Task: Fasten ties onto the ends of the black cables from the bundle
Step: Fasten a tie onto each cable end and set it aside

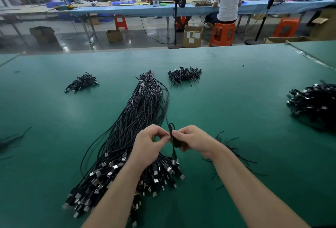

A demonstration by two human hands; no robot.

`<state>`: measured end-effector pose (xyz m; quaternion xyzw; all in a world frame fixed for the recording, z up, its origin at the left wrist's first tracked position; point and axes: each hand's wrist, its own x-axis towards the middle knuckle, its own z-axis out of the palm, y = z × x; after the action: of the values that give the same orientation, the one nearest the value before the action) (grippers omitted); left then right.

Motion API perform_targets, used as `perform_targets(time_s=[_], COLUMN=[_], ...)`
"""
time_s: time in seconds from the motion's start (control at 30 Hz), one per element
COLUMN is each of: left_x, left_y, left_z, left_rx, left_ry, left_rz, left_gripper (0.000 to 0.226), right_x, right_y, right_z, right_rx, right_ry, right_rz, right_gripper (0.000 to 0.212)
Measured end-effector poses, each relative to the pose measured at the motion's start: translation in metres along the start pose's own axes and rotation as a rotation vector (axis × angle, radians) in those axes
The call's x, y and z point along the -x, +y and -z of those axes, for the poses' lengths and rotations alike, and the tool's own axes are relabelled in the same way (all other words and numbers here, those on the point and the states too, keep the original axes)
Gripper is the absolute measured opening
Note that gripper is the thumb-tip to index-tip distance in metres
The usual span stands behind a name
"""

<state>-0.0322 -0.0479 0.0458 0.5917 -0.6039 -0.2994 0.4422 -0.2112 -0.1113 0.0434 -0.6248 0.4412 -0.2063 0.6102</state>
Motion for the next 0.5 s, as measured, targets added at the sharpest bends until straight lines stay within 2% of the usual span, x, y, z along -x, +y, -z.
perform_targets(time_s=[0.13, 0.2, 0.27, 0.3, 0.37, 0.4, 0.47, 0.5], left_x=[0.004, 0.003, 0.004, 0.003, -0.001, -0.004, -0.007, -0.008], left_y=[0.008, 0.007, 0.007, 0.005, 0.001, 0.0, -0.003, -0.004], left_z=[-0.003, -0.005, -0.005, -0.005, -0.006, -0.006, -0.006, -0.006], left_rx=[-0.468, -0.632, -0.513, -0.377, -0.053, 0.128, 0.398, 0.483], left_ry=[0.09, 0.112, 0.109, 0.101, 0.074, 0.069, 0.052, 0.023], left_rz=[-0.46, -0.587, -0.466, -0.337, 0.003, 0.171, 0.402, 0.46], left_gripper=[0.01, 0.011, 0.011, 0.011, 0.016, 0.018, 0.024, 0.027], right_x=[-0.003, -0.003, -0.001, -0.001, 0.0, 0.001, 0.004, 0.006], right_y=[-0.002, -0.002, -0.004, -0.005, -0.004, -0.003, -0.004, -0.006], right_z=[0.003, 0.004, 0.003, 0.003, 0.001, 0.0, -0.003, -0.005], right_rx=[-0.215, -0.227, -0.177, -0.118, 0.079, 0.145, 0.142, 0.131], right_ry=[-0.08, -0.096, -0.061, -0.014, 0.111, 0.134, 0.097, 0.085], right_rz=[-0.207, -0.24, -0.202, -0.156, 0.0, 0.074, 0.147, 0.156], right_gripper=[0.035, 0.039, 0.04, 0.038, 0.02, 0.019, 0.031, 0.029])
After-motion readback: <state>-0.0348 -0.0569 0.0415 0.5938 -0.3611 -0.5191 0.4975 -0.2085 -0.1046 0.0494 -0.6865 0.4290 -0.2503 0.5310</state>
